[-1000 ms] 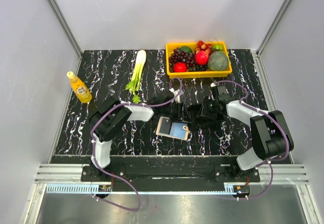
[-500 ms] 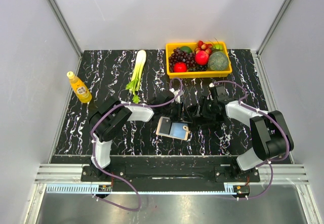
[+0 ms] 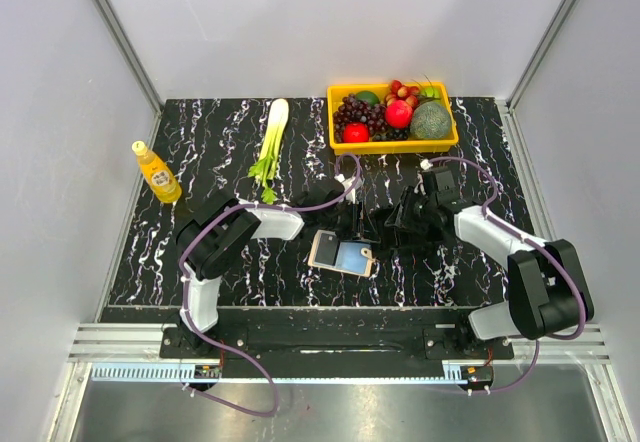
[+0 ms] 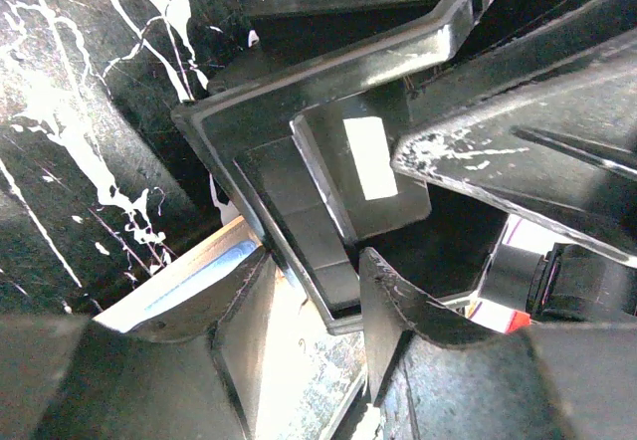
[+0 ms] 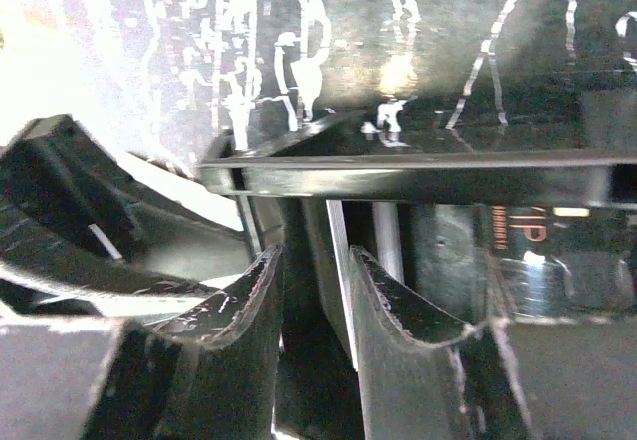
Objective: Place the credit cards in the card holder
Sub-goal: Pick up the credit card from the storage box.
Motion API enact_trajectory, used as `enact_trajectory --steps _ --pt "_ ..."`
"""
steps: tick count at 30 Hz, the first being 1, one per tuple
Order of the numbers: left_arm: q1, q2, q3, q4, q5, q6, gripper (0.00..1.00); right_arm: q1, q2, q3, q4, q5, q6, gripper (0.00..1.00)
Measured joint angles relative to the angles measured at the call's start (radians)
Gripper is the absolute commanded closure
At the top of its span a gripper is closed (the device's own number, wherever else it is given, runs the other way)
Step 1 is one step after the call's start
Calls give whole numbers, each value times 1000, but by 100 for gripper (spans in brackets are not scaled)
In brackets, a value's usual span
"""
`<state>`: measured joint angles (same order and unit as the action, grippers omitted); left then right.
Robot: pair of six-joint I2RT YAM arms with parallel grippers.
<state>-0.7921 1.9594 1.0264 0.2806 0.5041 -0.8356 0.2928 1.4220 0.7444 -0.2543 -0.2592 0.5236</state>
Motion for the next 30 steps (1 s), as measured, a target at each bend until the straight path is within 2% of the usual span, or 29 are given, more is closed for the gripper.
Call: enact_trajectory --steps 6,8,18,19,21,24,26,30 --pt "-2 0 0 5 0 2 59 5 -18 0 29 -50 28 67" --pt "-2 0 0 5 0 2 59 5 -18 0 31 -52 32 76" --pt "-5 0 0 5 1 5 59 6 -13 0 27 -58 25 83" --pt "-5 0 0 5 1 5 59 6 -11 0 25 -56 23 83" --pt "-5 0 0 4 0 5 59 6 -7 2 24 -56 17 69" --pt "-5 0 0 4 2 5 59 7 -1 3 24 -67 9 68" --pt "-6 0 0 4 2 6 59 8 4 3 24 -78 6 63" --pt "-6 0 0 3 3 7 59 8 12 3 26 -101 5 64"
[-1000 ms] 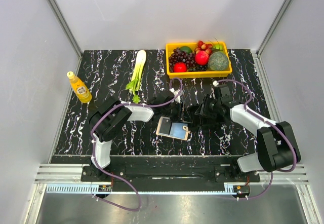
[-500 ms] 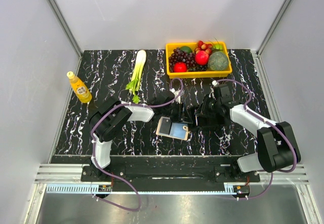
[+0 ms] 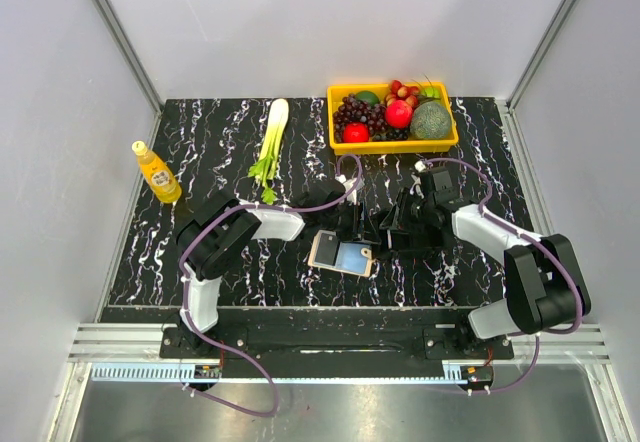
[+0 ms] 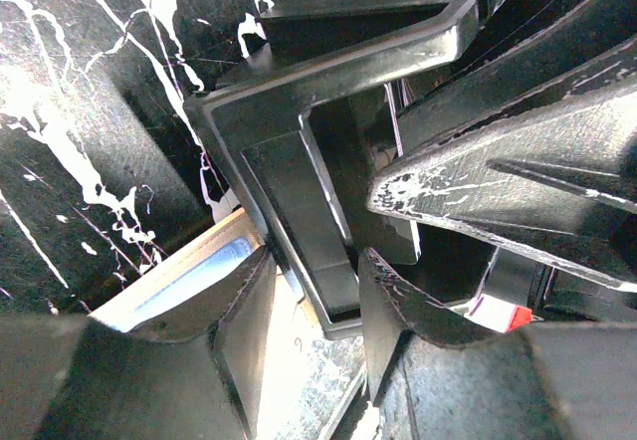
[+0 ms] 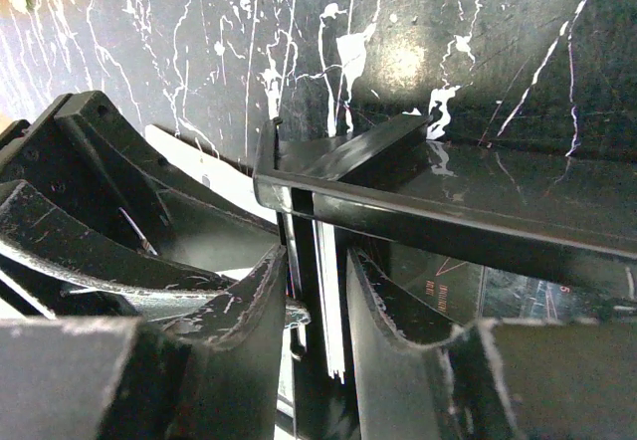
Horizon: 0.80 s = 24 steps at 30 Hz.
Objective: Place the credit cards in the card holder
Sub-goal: Pick up the credit card from the storage box.
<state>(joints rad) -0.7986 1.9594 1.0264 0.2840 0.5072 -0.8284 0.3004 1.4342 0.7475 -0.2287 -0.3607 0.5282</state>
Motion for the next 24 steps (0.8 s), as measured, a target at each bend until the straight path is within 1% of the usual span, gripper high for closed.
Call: enact_trajectory --steps 5,8,9,10,11,14,15,16,17,24 --pt "0 0 0 0 1 0 59 0 5 0 8 -30 1 62" --pt "0 0 0 0 1 0 59 1 5 0 25 -51 4 65" --pt "0 0 0 0 1 0 59 1 4 -2 31 -54 5 70" --pt "0 0 0 0 1 0 59 1 3 -3 35 -53 8 73" --pt "0 0 0 0 1 0 59 1 2 -5 40 -53 11 74" --pt "0 0 0 -1 1 0 60 1 2 -12 47 -50 18 82" --pt "0 0 0 -2 2 0 60 1 2 -13 47 -48 19 86" --pt "0 0 0 -2 2 0 60 1 3 -14 47 -47 19 95" --pt "0 0 0 -2 2 0 60 1 3 -14 47 -47 19 100" --pt "0 0 0 -5 2 0 60 0 -18 -15 44 -42 15 100"
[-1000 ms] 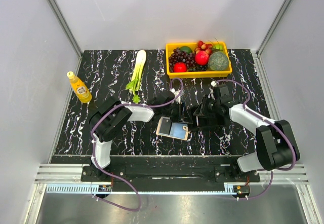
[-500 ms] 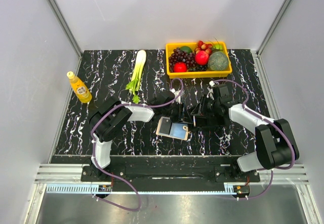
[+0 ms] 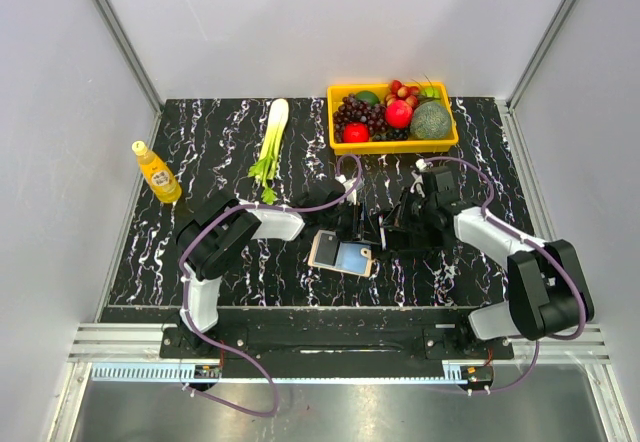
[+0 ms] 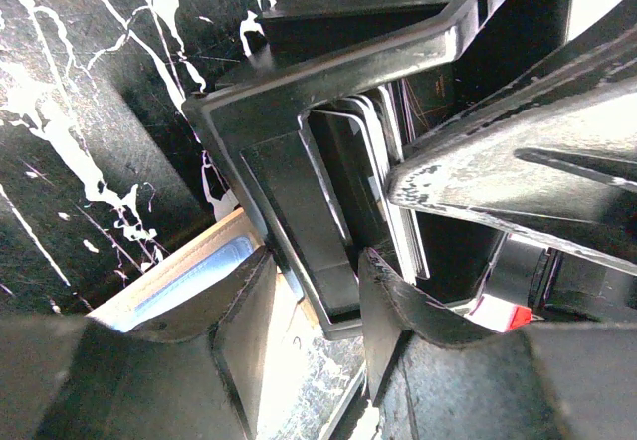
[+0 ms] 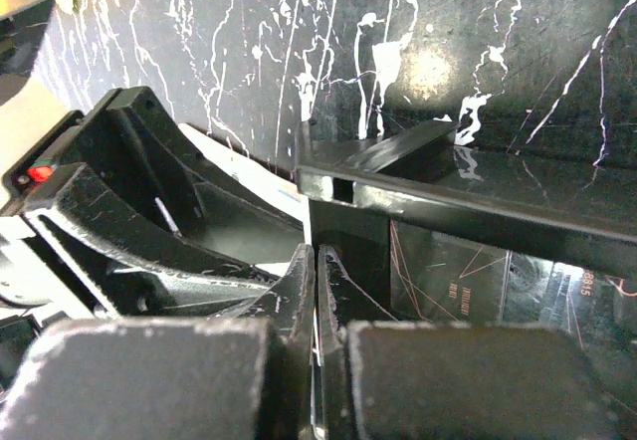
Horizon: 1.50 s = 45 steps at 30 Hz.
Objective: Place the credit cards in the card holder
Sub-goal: Pick up the credit card from the storage box.
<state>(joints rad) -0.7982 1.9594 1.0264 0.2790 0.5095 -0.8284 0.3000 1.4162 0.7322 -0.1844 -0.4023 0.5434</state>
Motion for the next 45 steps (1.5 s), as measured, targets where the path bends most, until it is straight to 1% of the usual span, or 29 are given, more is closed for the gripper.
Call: enact_trajectory --steps 5,18,24,37,42,45 --pt "0 0 0 1 0 0 60 0 -49 0 -32 26 0 100" --pt "-2 -6 0 -8 -4 13 59 1 -172 6 -162 169 -26 100" --pt "-6 -49 0 -68 -24 50 54 1 -201 53 -212 204 -40 100" --pt "-6 -132 -8 -91 -53 79 48 1 -248 78 -256 201 -42 100" --pt "-2 -164 -68 -50 -57 70 44 1 -251 79 -254 198 -34 100" --pt "11 -173 -128 51 -32 29 39 1 -259 79 -248 186 -18 100"
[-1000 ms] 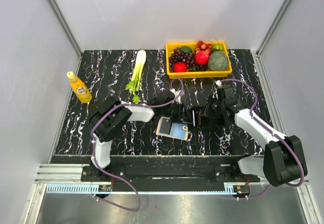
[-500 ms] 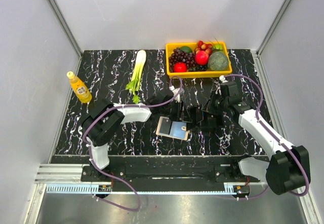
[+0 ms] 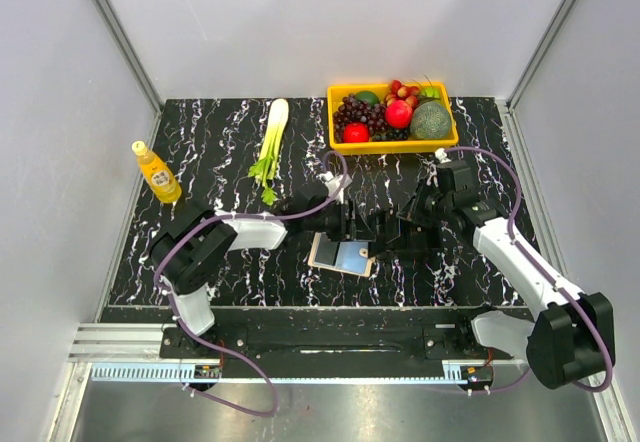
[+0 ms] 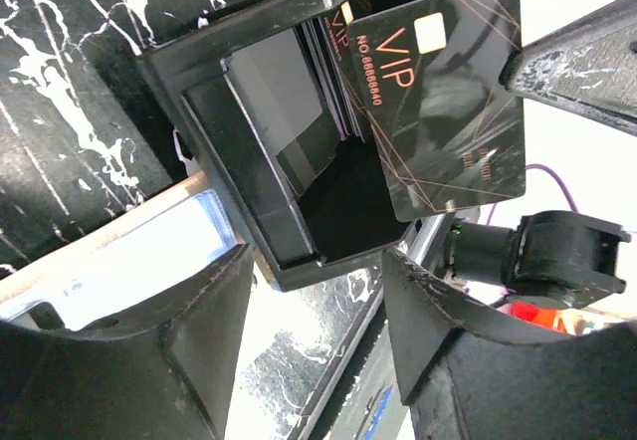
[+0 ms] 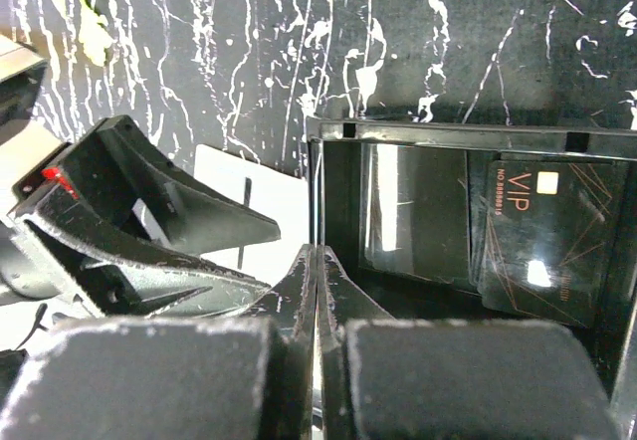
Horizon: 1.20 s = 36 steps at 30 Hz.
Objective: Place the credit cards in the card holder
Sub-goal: Pick up the credit card from the storage box, then insert the credit card into the card holder.
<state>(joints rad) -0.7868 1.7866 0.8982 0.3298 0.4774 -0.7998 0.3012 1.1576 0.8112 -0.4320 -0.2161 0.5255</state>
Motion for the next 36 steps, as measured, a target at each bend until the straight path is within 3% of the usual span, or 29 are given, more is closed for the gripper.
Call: enact_trajectory --steps 7,20,36 --pt "57 -3 -141 308 72 -137 36 0 -24 0 48 -47 53 100" --pt "69 -47 -153 657 134 -281 37 0 -102 0 106 -119 136 100" --pt "73 -37 -154 705 128 -327 38 0 -170 0 113 -138 173 100"
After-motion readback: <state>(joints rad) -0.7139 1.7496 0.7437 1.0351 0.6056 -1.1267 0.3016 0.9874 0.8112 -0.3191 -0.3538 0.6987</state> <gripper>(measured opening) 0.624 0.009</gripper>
